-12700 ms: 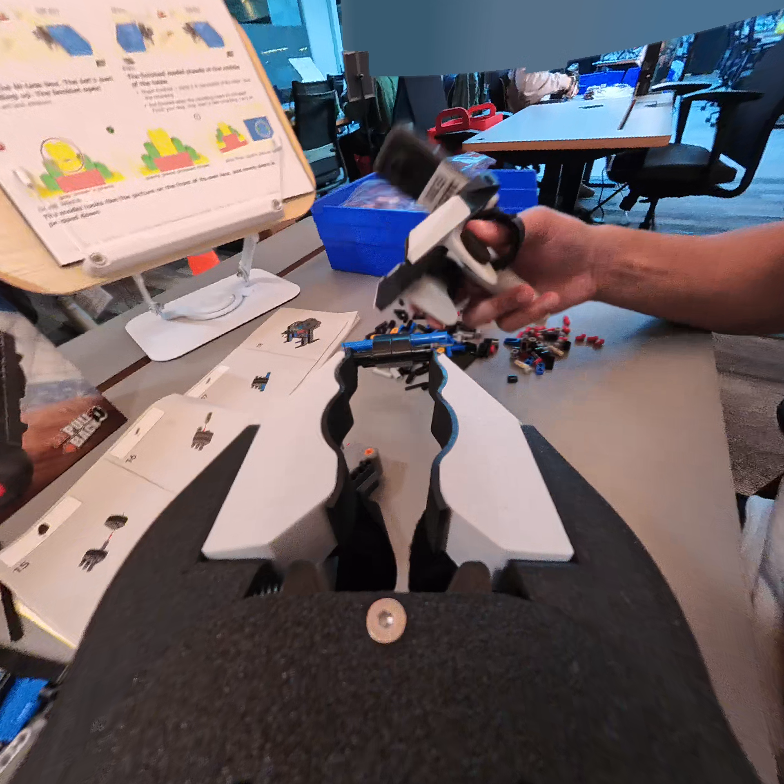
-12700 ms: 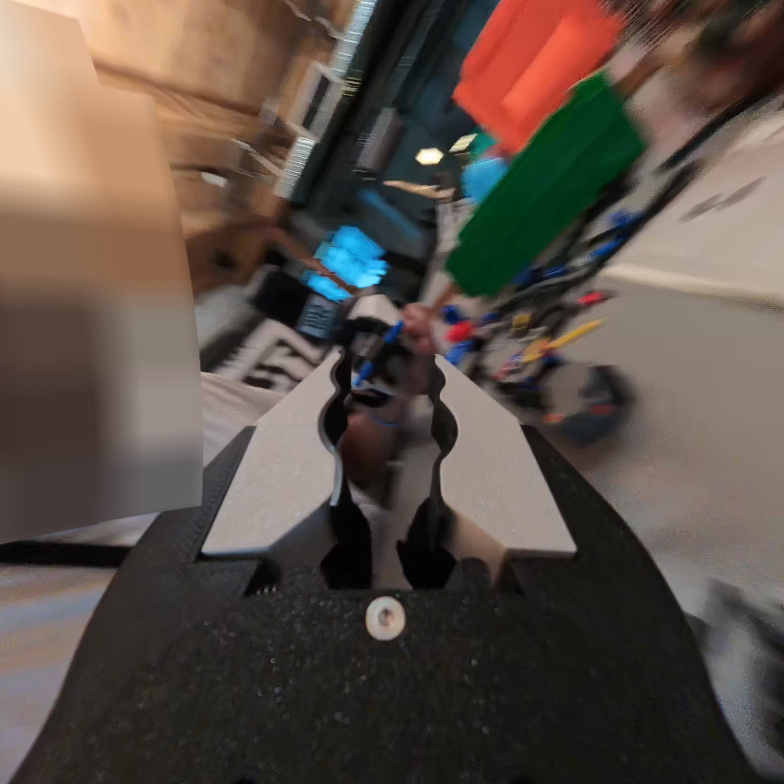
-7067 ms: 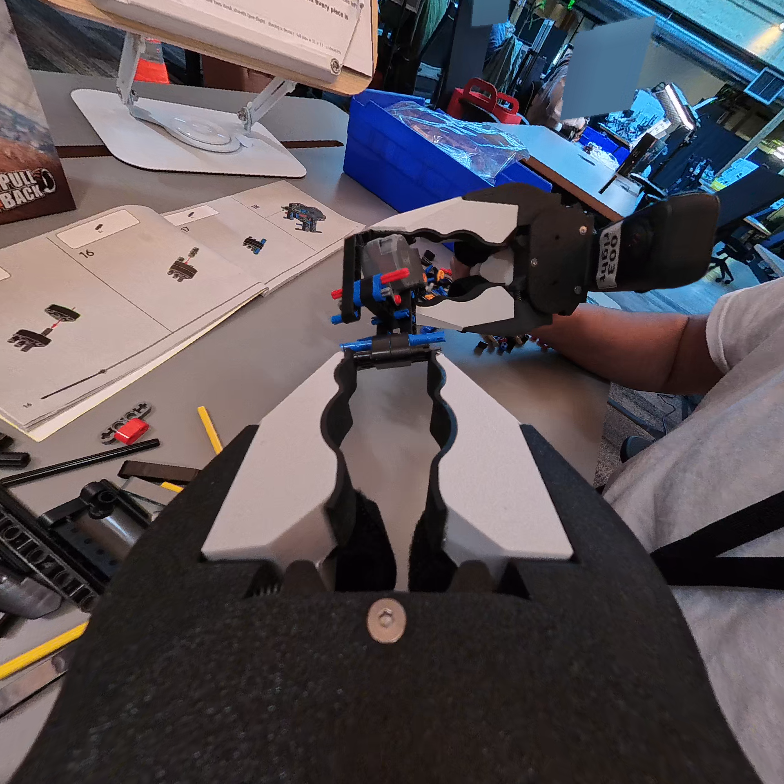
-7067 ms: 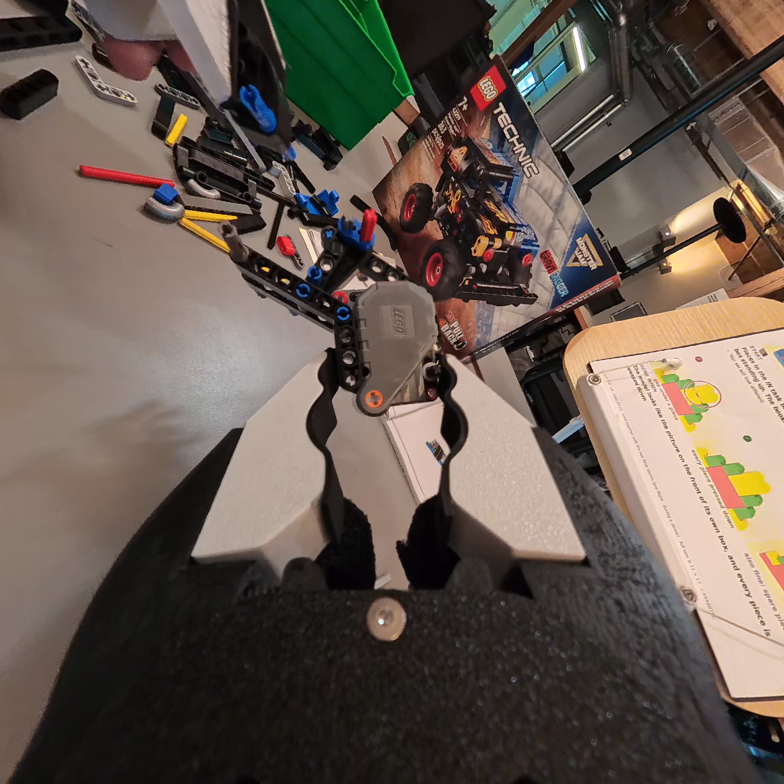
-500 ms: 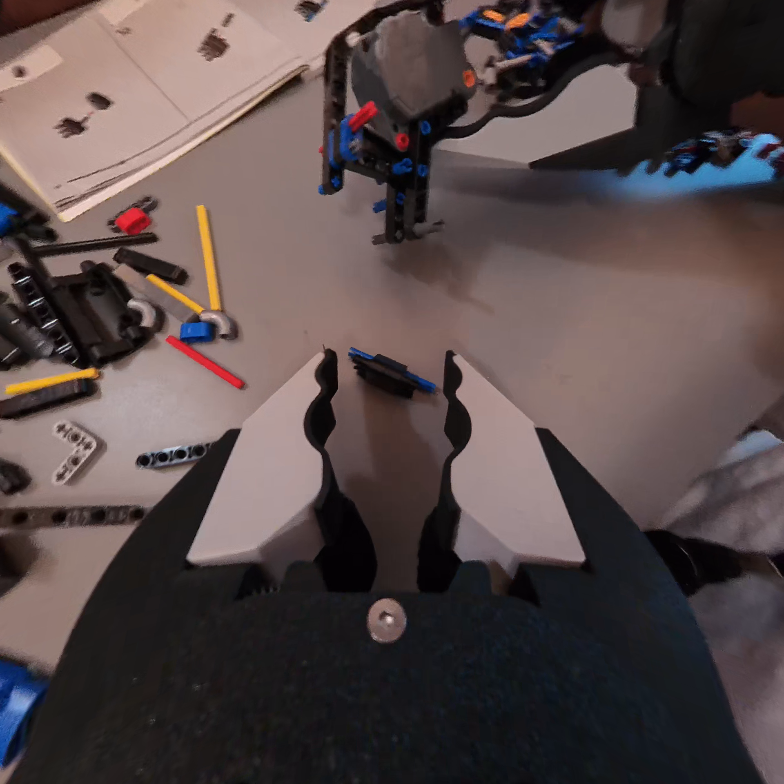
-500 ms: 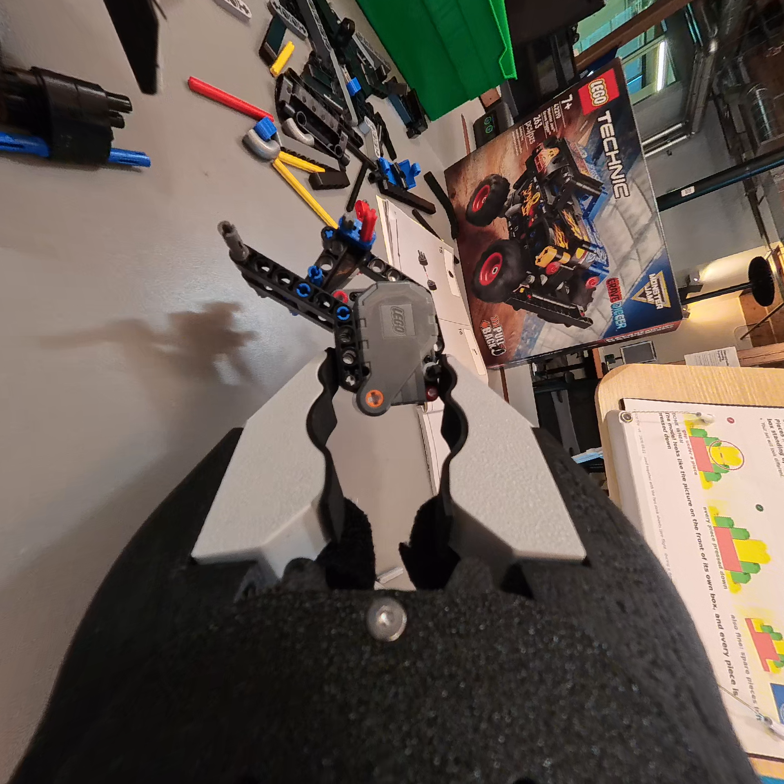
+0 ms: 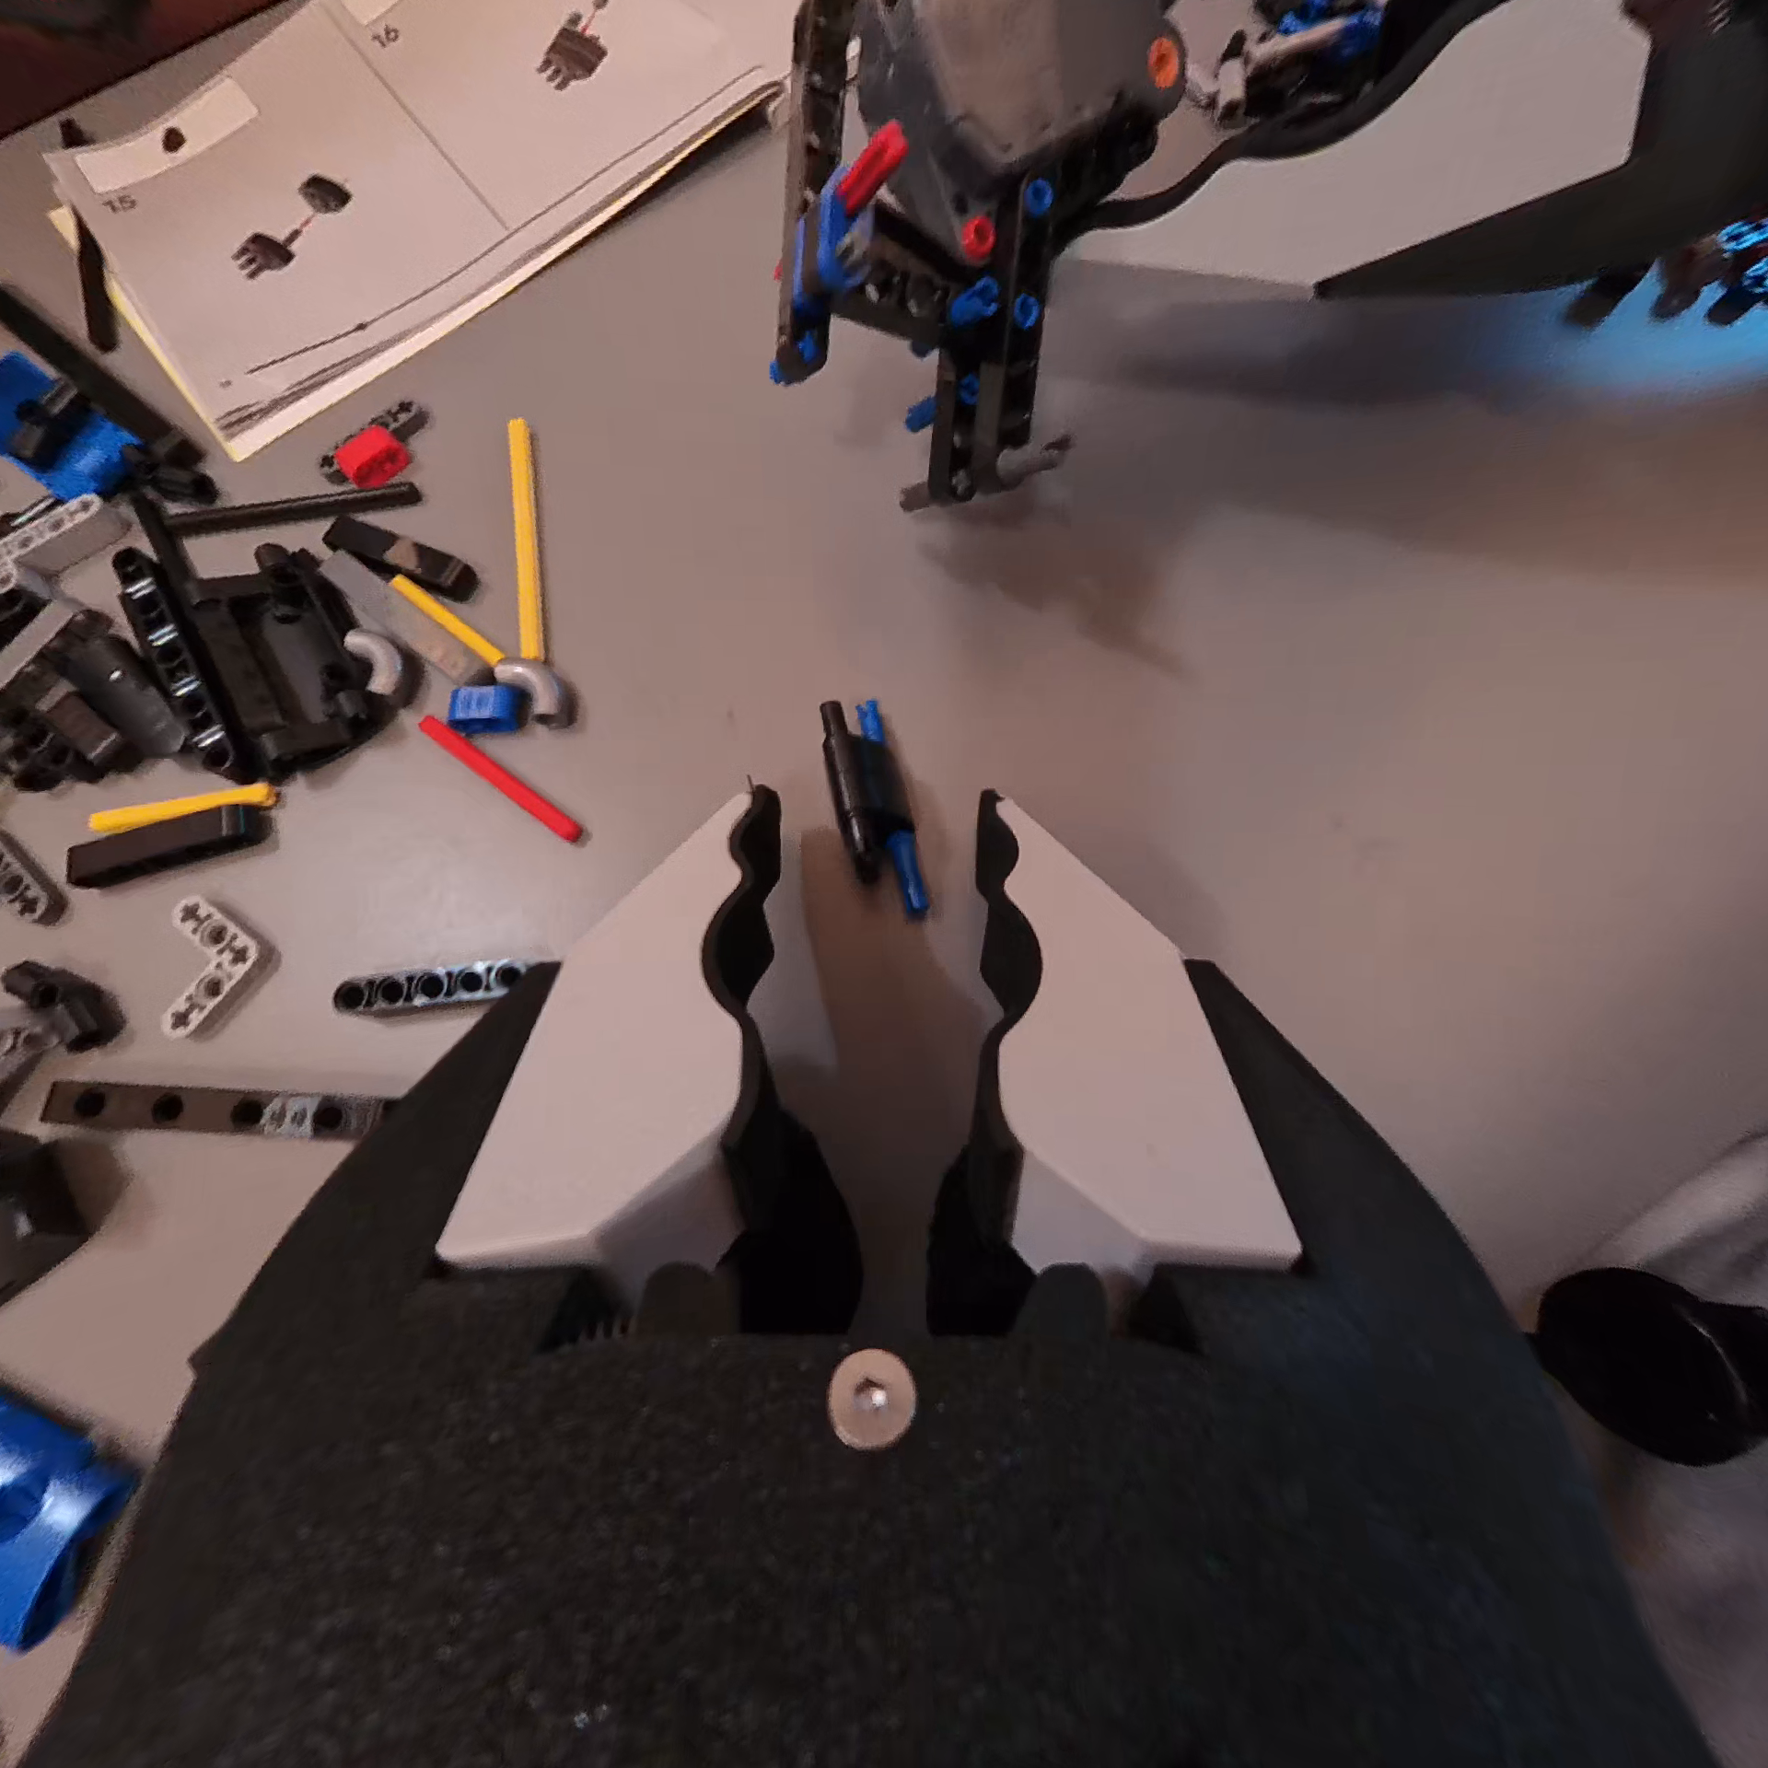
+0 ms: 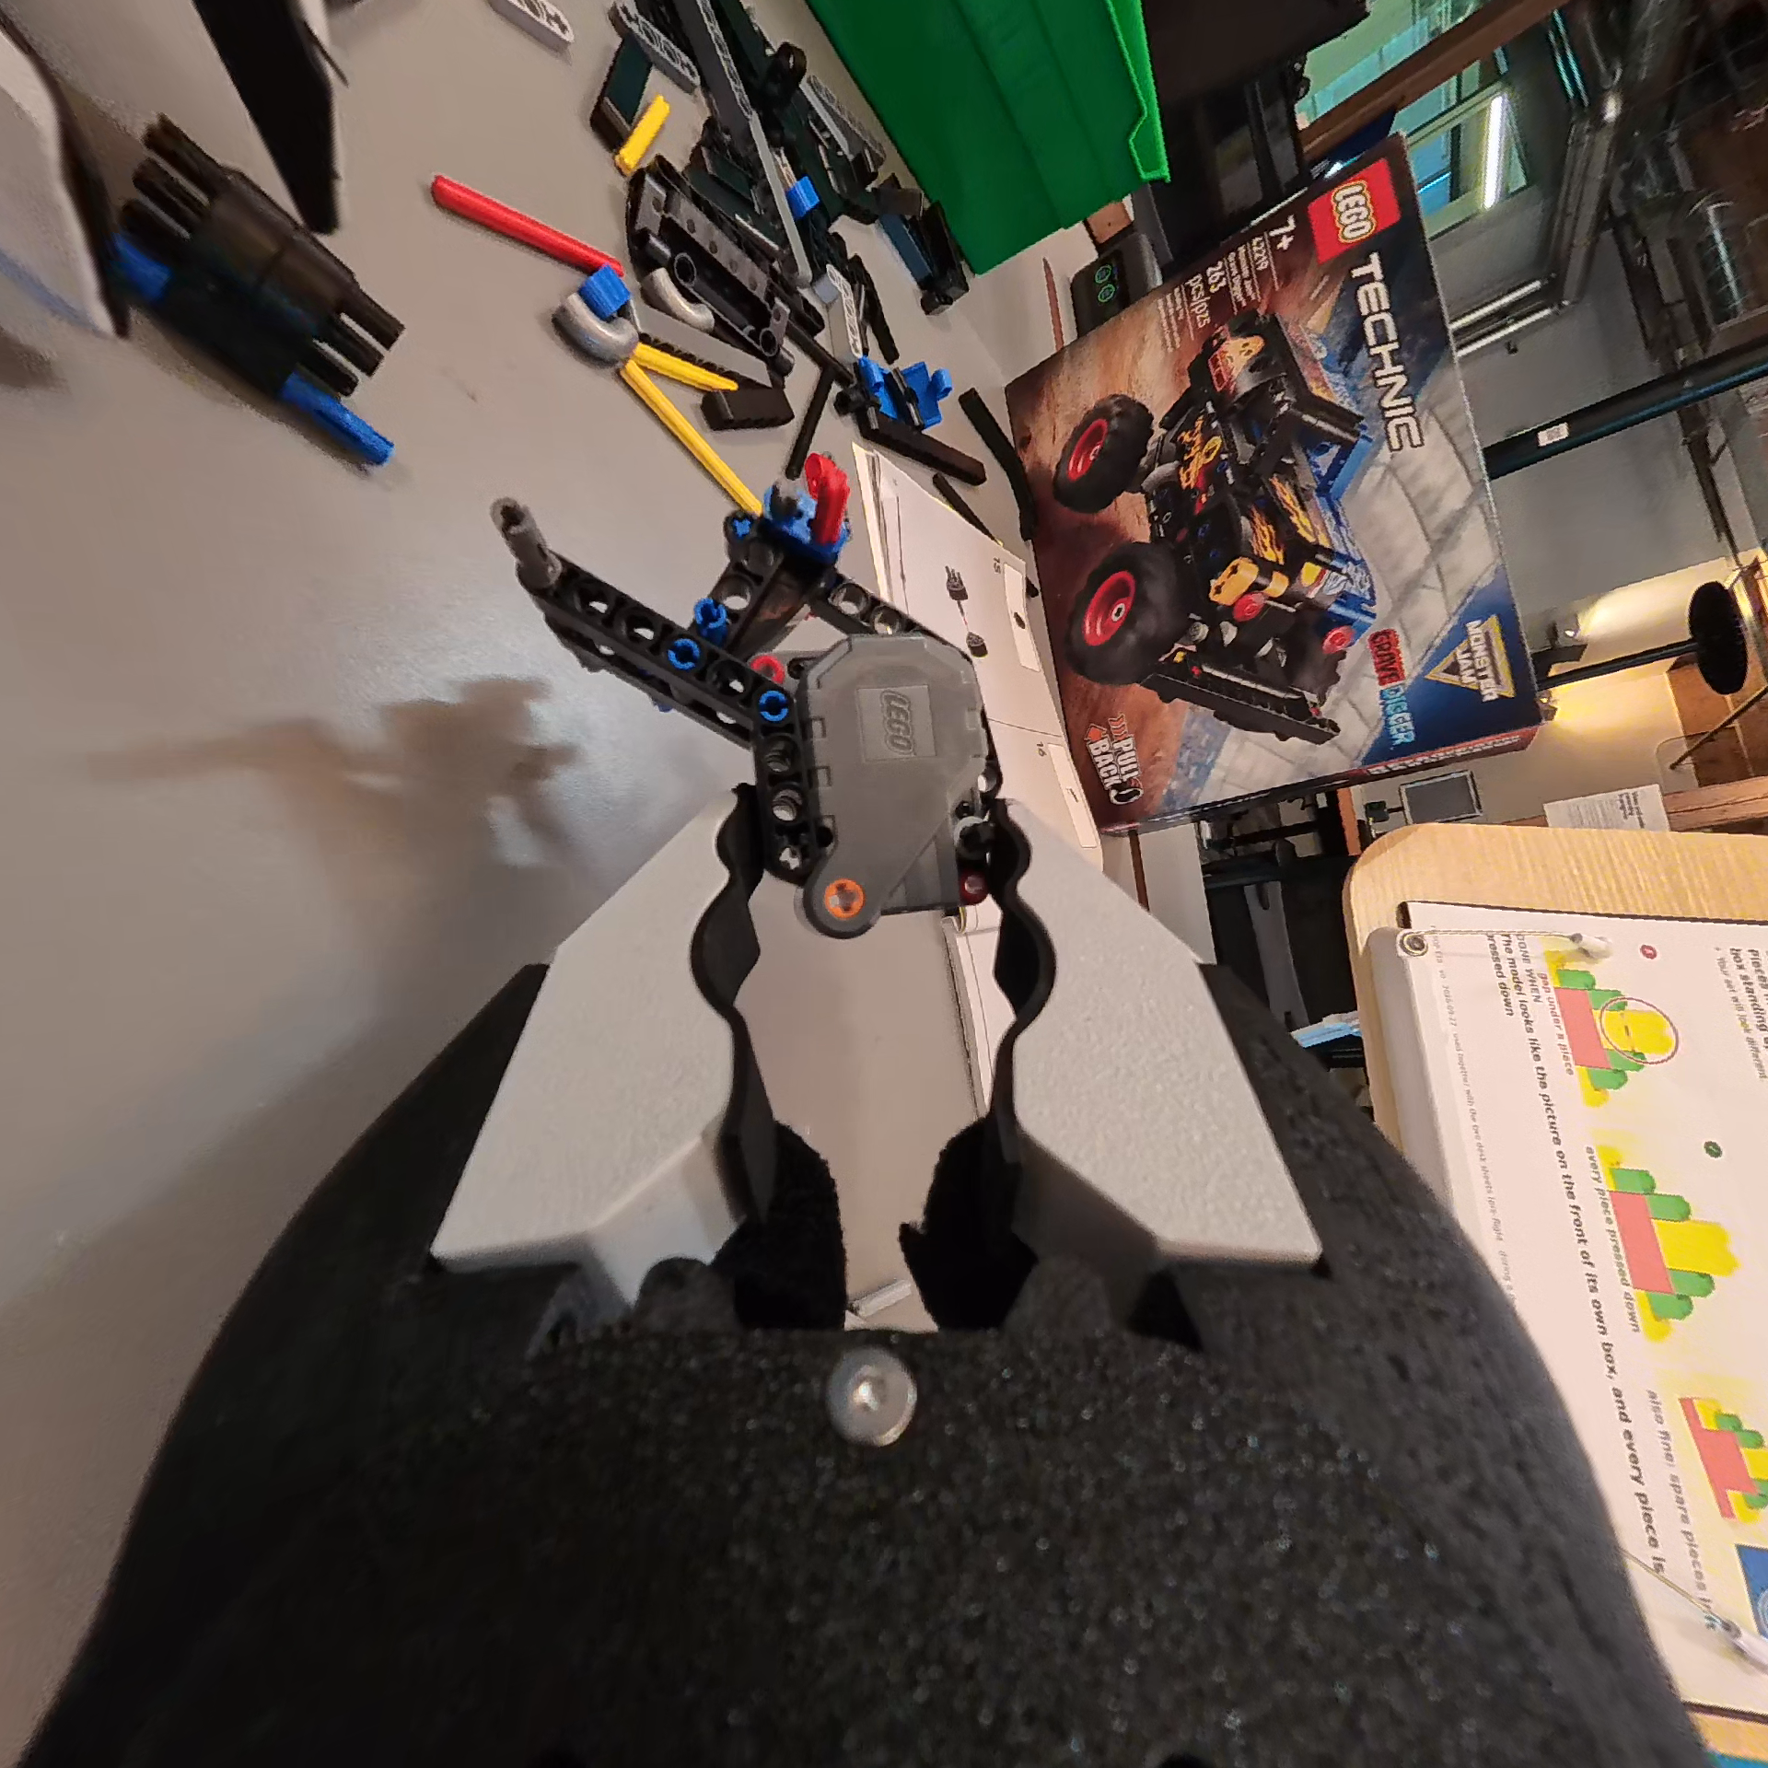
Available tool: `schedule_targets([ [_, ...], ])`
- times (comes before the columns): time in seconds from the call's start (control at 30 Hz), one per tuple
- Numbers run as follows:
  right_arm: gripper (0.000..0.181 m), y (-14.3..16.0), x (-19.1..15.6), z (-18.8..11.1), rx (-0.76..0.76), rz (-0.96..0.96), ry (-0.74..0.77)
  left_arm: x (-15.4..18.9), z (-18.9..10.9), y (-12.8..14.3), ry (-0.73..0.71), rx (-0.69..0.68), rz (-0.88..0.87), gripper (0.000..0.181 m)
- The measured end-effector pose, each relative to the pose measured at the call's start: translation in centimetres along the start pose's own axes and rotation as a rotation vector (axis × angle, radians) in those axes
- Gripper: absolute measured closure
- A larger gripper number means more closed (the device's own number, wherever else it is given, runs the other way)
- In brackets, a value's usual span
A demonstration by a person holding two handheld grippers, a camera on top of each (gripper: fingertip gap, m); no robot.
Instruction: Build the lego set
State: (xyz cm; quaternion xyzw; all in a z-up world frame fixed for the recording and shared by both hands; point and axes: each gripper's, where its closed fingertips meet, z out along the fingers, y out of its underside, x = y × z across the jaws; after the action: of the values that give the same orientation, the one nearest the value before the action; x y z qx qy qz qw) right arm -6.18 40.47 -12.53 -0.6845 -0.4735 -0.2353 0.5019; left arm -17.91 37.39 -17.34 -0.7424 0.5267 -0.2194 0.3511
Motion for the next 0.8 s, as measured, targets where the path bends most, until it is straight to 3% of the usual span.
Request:
schedule_targets([
  [0.07, 0.135, 0.0, 0.0, 0.0, -0.002, -0.003, 0.002, 0.2, 0.4, -0.3, 0.03, 0.0, -0.009, 0.144],
  [0.17, 0.135, 0.0, 0.1, 0.0, -0.001, 0.001, 0.004, 0.1, 0.8, 0.3, 0.057, -0.035, -0.016, 0.166],
  [0.5, 0.135, -0.1, -1.5, 0.6, -0.054, 0.052, -0.054, 0.0, -1.1, -2.4, 0.283, 0.071, -0.245, 0.167],
  [0.8, 0.135, -1.8, -3.6, -0.4, 0.042, 0.262, -0.326, -1.9, -3.4, -4.0, 0.272, 0.166, -0.251, 0.167],
])
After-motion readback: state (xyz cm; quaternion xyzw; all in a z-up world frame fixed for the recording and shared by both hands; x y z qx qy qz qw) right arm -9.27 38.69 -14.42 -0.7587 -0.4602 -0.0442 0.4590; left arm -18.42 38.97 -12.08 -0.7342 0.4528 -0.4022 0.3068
